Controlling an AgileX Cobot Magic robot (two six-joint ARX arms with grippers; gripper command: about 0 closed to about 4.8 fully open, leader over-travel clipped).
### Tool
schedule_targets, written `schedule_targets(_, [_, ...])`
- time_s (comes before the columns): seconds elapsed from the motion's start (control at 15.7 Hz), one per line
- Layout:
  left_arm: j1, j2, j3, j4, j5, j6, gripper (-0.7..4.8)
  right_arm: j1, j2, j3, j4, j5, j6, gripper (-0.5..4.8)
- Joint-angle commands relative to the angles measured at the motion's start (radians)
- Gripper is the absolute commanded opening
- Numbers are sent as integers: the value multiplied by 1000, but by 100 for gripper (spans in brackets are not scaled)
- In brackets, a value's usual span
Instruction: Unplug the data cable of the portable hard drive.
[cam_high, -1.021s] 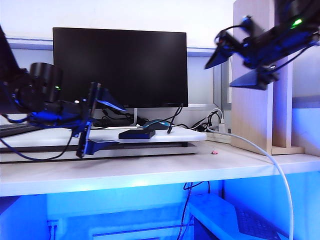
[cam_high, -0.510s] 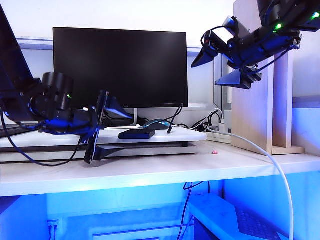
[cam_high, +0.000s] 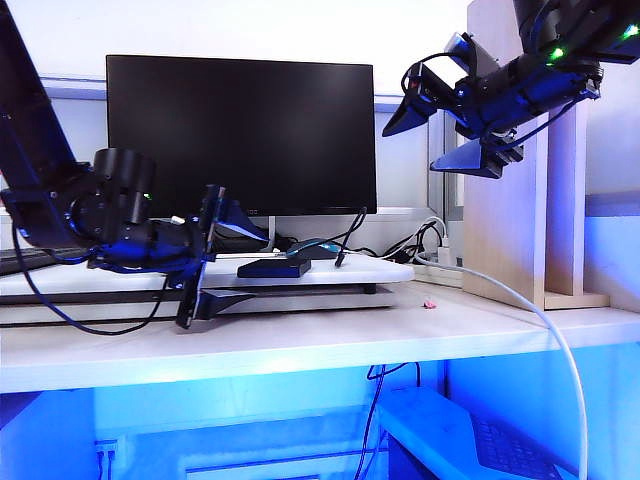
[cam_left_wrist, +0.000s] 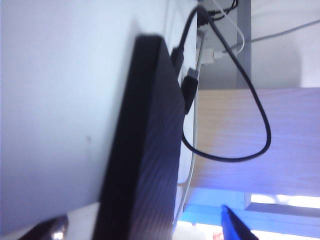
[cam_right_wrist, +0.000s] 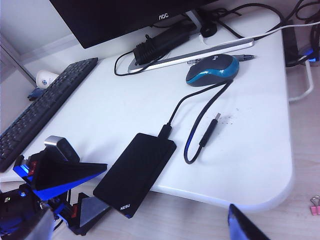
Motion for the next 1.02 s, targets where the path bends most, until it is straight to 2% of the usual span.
schedule_targets(0.06, [-11,1,10,-10,2,-2,362,2,-2,4,16,-3,-4,479])
schedule_targets(0.19, [-12,2,10,-12,0,-2,352,2,-2,4,13,-3,-4,479])
schedule_targets(0.32, [-12,3,10,-13,-34,2,137,2,-2,4,11,-3,-4,479])
schedule_targets(0.38, [-12,3,10,-13,-51,2,-12,2,-2,4,8,-3,-4,479])
schedule_targets(0.77, [-12,3,10,17,-10,45,-5,14,10,45,9,-33,-4,479])
schedule_targets(1.02, [-12,3,15,47,40,43,-5,32,93,161,-23,-81,-3,479])
